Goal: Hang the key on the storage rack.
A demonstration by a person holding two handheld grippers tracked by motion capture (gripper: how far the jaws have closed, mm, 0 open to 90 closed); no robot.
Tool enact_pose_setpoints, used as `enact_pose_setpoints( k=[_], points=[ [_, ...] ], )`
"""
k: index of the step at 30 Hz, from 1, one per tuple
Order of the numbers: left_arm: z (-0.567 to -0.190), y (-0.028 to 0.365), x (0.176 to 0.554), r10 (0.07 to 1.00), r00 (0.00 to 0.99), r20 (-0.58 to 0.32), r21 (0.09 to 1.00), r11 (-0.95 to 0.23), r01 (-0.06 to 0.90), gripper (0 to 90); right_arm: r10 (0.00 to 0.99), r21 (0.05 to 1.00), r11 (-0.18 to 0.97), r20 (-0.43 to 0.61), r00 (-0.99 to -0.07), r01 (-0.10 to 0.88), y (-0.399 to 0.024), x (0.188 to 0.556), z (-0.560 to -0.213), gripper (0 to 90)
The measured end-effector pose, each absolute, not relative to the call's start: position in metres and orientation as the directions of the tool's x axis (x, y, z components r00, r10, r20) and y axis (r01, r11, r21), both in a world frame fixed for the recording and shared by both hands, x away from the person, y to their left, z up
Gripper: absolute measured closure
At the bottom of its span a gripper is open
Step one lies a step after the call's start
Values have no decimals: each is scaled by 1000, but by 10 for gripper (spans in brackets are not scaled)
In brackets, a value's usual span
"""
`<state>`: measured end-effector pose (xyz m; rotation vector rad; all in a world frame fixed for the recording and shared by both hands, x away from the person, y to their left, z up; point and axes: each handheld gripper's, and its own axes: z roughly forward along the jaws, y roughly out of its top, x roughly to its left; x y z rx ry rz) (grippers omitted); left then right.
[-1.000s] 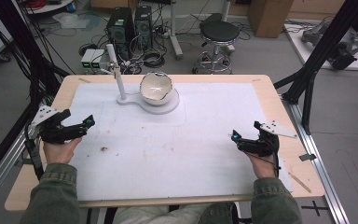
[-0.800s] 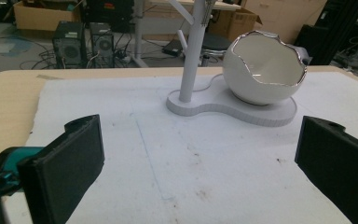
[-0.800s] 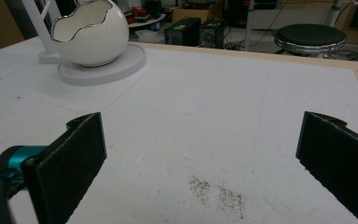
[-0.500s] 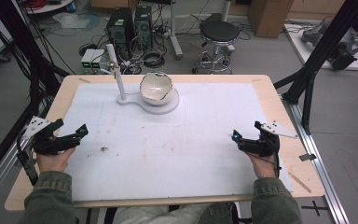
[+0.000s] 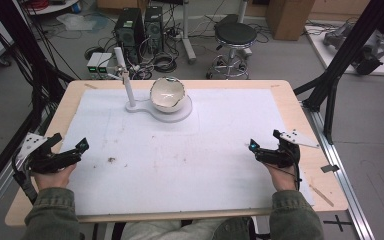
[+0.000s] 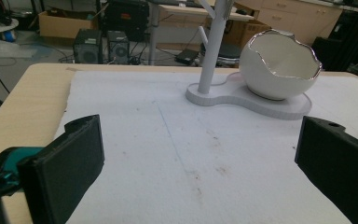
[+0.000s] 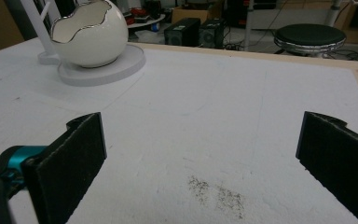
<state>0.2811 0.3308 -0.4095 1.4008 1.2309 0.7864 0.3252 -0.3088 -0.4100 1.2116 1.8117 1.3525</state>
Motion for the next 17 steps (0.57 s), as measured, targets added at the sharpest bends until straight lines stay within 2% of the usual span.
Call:
enact_pose_setpoints(
  k=[17],
  points=[
    [-411,332,273,957,254,-138,965,72,252,17,894,934,105,61,-443,341,-304,326,-412,4]
  ],
)
